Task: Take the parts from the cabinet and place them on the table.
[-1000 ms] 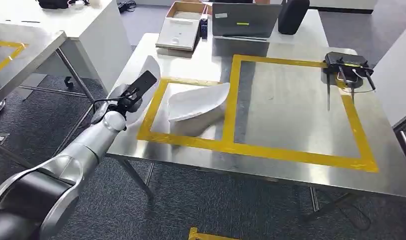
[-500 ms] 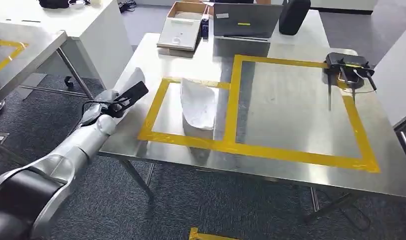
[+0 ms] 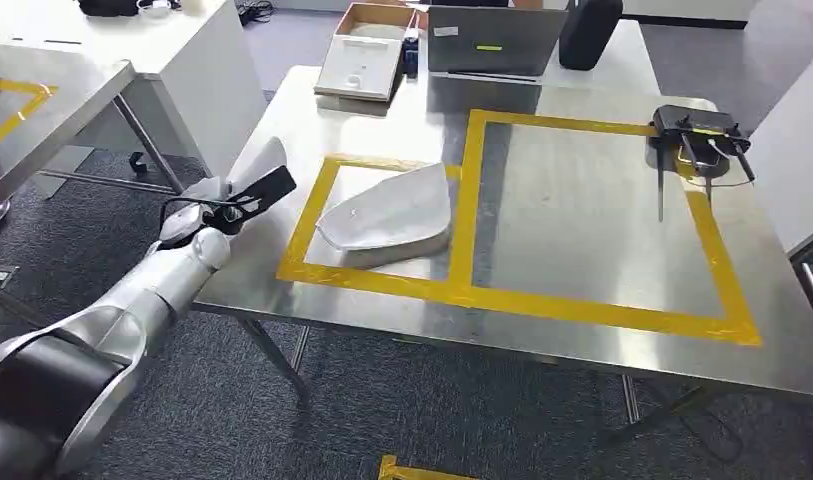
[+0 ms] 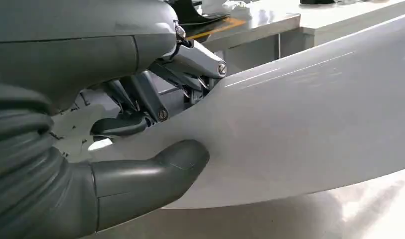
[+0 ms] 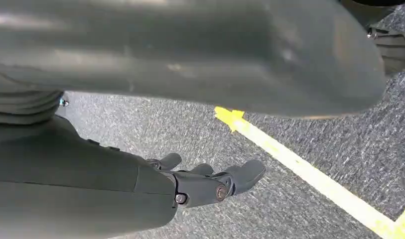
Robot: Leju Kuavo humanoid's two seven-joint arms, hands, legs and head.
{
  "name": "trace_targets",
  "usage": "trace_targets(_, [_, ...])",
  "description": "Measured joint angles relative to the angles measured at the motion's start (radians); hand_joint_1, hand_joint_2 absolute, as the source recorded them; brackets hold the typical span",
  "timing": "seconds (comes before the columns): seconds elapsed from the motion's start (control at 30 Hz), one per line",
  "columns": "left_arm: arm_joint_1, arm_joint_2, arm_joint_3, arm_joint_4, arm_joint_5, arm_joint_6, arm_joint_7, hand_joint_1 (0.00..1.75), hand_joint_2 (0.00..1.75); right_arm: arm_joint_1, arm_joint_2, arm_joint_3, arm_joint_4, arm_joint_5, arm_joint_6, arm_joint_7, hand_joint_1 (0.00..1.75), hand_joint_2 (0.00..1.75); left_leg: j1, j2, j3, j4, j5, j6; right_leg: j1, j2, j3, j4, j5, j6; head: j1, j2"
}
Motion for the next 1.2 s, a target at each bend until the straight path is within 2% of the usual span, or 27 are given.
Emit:
trace_targets(0.17, [-0.003, 0.000, -0.027, 0.002, -0.055, -0.008, -0.016, 1.75, 1.75, 0.000, 0.000, 0.000, 0.000, 0.001, -0.002, -0.002, 0.00, 0.00, 0.000, 0.000, 0.000, 0.000, 0.000, 0.000, 0.000, 0.000, 0.000, 0.000, 0.000, 0.000, 0.000, 0.000])
trace_targets(0.2, [-0.003, 0.000, -0.035, 0.003, -0.069, -0.008, -0.021, 0.00, 1.75, 0.000, 0.000, 0.000, 0.000, 0.002, -0.002, -0.002, 0.00, 0.00, 0.000, 0.000, 0.000, 0.000, 0.000, 0.000, 0.000, 0.000, 0.000, 0.000, 0.000, 0.000, 0.000, 0.000])
trace_targets(0.37, [-0.003, 0.000, -0.074, 0.005, -0.121, 0.010, -0.042, 0.00, 1.75, -0.001, 0.000, 0.000, 0.000, 0.002, -0.002, -0.001, 0.00, 0.00, 0.000, 0.000, 0.000, 0.000, 0.000, 0.000, 0.000, 0.000, 0.000, 0.000, 0.000, 0.000, 0.000, 0.000])
trace_targets(0.47, [-0.003, 0.000, -0.087, 0.005, -0.125, 0.030, -0.040, 0.00, 1.75, -0.002, 0.000, 0.000, 0.000, 0.002, -0.002, -0.003, 0.00, 0.00, 0.000, 0.001, 0.000, 0.000, 0.000, 0.000, 0.000, 0.000, 0.000, 0.000, 0.000, 0.000, 0.000, 0.000])
trace_targets(0.7, [-0.003, -0.005, -0.094, 0.006, -0.127, 0.031, -0.040, 0.00, 1.75, -0.001, 0.000, 0.000, 0.000, -0.001, -0.002, -0.006, 0.00, 0.00, 0.000, 0.000, 0.000, 0.000, 0.000, 0.000, 0.000, 0.000, 0.000, 0.000, 0.000, 0.000, 0.000, 0.000])
trace_targets(0.73, [-0.003, -0.006, -0.094, 0.006, -0.123, 0.031, -0.042, 0.00, 0.00, -0.001, 0.000, 0.000, 0.000, -0.002, -0.002, -0.006, 0.00, 0.00, 0.000, 0.000, 0.000, 0.000, 0.000, 0.000, 0.000, 0.000, 0.000, 0.000, 0.000, 0.000, 0.000, 0.000])
trace_targets(1.2, [-0.003, -0.026, -0.094, 0.007, -0.118, 0.028, -0.093, 0.00, 0.00, 0.008, -0.001, -0.008, 0.000, -0.010, -0.005, -0.015, 0.00, 0.00, 0.000, 0.001, 0.000, 0.000, 0.000, 0.000, 0.000, 0.000, 0.000, 0.000, 0.000, 0.000, 0.000, 0.000])
